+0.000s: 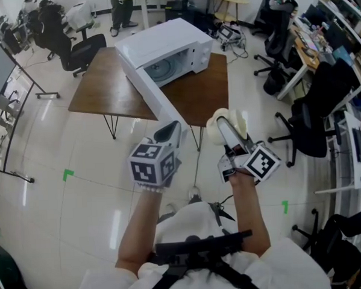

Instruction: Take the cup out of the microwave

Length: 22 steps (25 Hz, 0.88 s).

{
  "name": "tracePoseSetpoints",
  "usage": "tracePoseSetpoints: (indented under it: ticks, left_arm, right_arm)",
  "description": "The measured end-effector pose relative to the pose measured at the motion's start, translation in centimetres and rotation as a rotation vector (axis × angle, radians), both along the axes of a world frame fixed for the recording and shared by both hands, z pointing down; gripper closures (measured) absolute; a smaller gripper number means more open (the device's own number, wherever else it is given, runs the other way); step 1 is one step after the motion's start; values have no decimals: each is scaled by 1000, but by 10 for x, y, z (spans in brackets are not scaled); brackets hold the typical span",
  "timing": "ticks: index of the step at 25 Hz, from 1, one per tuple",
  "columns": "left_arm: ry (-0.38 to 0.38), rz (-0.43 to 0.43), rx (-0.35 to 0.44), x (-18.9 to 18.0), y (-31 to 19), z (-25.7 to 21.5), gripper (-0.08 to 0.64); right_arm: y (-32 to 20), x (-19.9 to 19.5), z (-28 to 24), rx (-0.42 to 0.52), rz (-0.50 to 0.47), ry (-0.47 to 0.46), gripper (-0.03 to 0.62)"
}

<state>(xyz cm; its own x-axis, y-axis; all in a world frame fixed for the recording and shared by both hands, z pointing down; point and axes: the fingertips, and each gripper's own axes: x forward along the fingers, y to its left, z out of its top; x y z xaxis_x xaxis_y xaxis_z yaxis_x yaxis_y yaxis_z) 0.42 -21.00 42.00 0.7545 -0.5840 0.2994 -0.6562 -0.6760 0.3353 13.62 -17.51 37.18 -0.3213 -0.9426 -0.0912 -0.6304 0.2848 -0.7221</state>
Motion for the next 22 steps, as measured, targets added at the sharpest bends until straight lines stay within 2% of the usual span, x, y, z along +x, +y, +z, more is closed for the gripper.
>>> tracePoseSetpoints:
  ticks: [22]
  left_arm:
    - [2,-48,25,-1,-12,-11,571]
  right_arm:
    - [-26,-5,6,-11,-78,-13,91]
